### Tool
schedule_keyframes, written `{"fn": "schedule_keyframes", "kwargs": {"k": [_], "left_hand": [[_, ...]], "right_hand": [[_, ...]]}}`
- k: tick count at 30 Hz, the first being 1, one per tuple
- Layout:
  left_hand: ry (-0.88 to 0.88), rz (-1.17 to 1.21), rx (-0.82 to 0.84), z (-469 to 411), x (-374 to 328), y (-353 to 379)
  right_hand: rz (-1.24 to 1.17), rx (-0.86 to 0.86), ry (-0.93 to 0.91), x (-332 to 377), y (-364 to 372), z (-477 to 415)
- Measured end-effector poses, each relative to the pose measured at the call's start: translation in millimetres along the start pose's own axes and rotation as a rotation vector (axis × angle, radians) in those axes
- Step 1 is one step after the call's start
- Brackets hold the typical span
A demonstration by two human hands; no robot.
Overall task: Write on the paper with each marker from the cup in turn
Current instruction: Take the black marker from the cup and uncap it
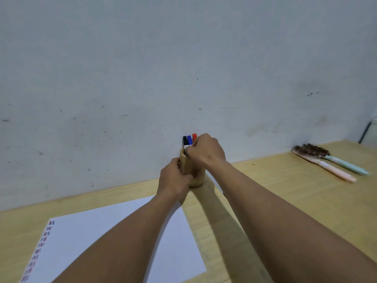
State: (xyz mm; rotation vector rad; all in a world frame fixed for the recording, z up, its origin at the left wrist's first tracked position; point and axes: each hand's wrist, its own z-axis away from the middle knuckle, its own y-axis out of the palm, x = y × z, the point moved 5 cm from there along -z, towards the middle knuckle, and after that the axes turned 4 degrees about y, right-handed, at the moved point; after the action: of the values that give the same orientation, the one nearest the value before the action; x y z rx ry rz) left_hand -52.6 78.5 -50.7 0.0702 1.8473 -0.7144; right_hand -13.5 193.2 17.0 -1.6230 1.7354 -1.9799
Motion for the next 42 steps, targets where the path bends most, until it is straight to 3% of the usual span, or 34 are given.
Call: {"fn": "schedule_keyframes", "kwargs": {"k": [19,29,42], "left_hand": [[0.005,0.017,-0.044,1,0,0],[0.011,0.012,-0.037,2,0,-2],[0.013,-0.029,-0.025,1,1,-2]], "right_hand": [[0.235,-0.144,-0.04,11,-2,3],[0.171,-0.117,-0.015,11,0,2],[0.15,-0.217,-0.06,22,-2,6]]}}
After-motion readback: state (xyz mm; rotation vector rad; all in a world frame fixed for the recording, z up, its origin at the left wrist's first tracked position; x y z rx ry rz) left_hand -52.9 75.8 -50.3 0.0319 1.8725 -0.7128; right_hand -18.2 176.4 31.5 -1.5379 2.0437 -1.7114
